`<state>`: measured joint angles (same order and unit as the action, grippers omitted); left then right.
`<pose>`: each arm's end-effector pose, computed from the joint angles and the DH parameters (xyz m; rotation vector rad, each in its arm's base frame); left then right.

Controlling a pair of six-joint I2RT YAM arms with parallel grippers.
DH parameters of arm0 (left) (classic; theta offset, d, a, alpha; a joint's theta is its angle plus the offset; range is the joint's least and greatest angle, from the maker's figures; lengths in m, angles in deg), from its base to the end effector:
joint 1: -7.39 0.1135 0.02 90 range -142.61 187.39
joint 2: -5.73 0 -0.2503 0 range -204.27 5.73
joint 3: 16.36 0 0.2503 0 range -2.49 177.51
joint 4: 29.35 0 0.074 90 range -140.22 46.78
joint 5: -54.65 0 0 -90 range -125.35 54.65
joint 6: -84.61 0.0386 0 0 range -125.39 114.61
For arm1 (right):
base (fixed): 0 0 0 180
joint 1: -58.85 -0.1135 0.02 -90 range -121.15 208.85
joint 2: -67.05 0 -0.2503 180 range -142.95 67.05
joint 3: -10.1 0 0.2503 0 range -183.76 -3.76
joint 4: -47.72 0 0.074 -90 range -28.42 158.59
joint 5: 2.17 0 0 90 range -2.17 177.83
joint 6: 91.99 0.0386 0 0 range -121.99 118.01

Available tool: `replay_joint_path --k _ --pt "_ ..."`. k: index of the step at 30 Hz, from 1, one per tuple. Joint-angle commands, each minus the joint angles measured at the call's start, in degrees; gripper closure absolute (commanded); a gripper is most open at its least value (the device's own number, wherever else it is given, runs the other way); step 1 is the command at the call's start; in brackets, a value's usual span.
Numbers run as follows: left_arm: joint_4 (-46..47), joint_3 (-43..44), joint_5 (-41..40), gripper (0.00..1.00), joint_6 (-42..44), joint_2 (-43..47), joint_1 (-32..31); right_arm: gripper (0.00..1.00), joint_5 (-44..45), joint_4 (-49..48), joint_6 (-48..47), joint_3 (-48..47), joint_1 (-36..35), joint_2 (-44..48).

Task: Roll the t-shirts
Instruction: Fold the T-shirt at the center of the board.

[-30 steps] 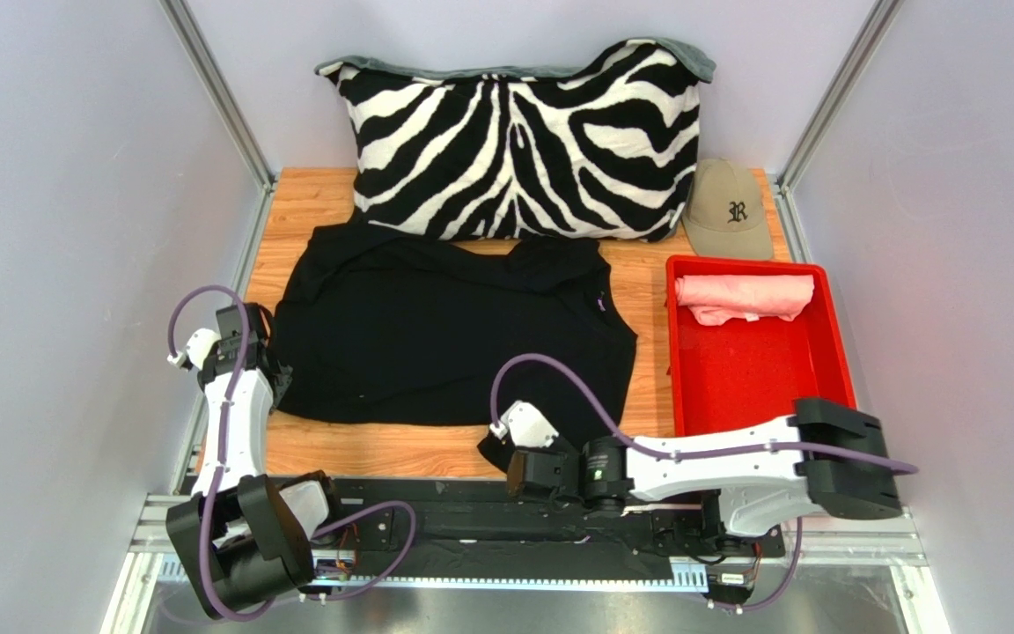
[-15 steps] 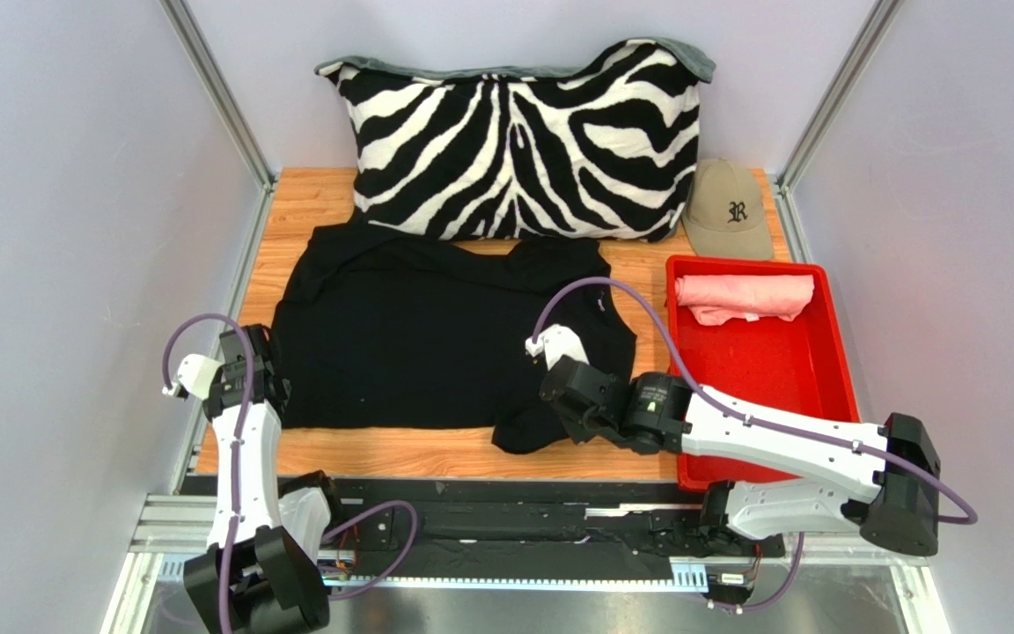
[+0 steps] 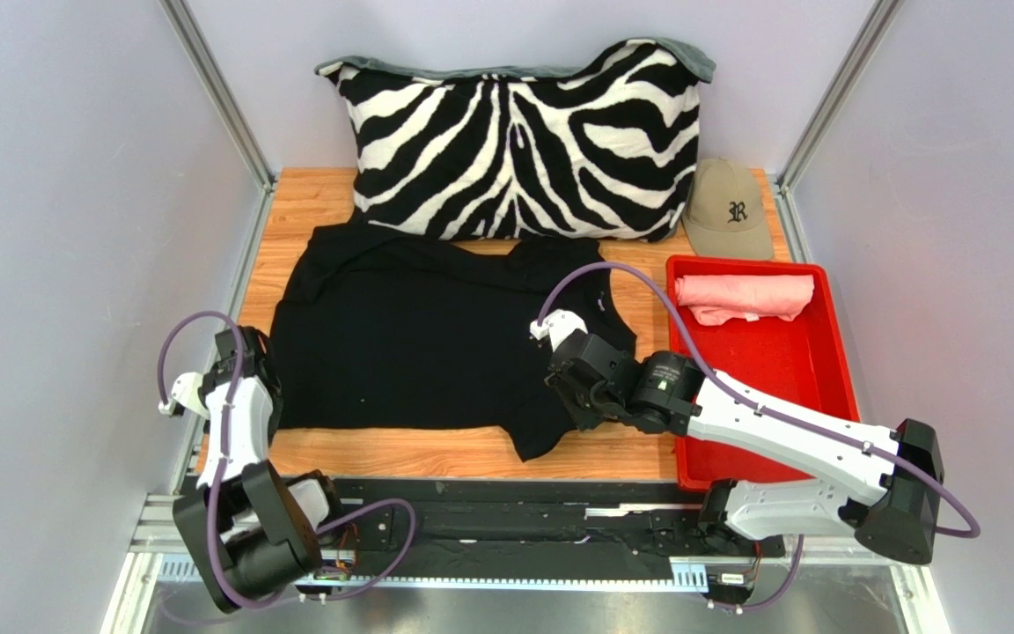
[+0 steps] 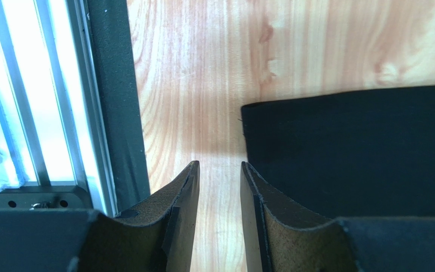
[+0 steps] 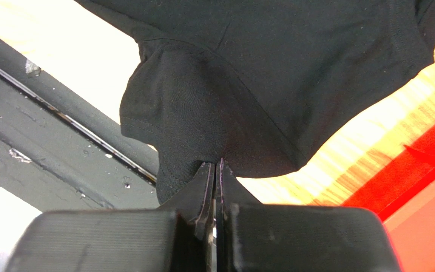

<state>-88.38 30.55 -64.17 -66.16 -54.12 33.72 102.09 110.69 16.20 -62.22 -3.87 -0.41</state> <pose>0.1455 0.0928 0.1714 -1.9033 1.8454 0.5257 0.1149 0.2021 0.2713 -0.8825 2.3962 0.2302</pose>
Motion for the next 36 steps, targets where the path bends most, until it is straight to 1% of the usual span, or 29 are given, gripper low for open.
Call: replay_joint_path --k 1,6,15,19,22,26,31,36 --pt "0.52 2.99 0.52 0.59 0.3 -4.29 1.53 1.0 -2.13 0.29 -1.23 -2.01 1.02 2.24" --pt "2.01 3.09 0.69 0.59 2.15 -7.11 3.64 1.0 -2.66 0.29 -1.32 -1.92 1.9 3.3" --pt "4.47 4.49 1.75 0.6 2.94 -10.54 3.82 1.0 -3.1 0.21 -0.88 -1.4 2.86 5.5" --pt "4.3 6.42 1.4 0.6 4.69 -10.37 3.82 1.0 -3.54 0.29 -0.62 -1.05 3.04 6.11" --pt "2.11 7.92 0.61 0.6 5.66 -9.49 3.91 1.0 -3.8 0.03 -0.7 -0.61 3.04 6.46" --pt "3.07 7.48 0.16 0.59 6.19 -8.7 3.91 1.0 -4.24 0.03 -0.79 -0.61 3.13 6.47" --pt "2.8 7.66 1.75 0.59 5.32 -12.65 3.91 1.0 -3.89 -0.06 -0.79 -0.52 3.13 6.73" --pt "3.59 7.04 1.05 0.59 4.7 -15.02 3.91 1.0 -3.54 -0.23 -0.53 -0.25 3.22 7.08"
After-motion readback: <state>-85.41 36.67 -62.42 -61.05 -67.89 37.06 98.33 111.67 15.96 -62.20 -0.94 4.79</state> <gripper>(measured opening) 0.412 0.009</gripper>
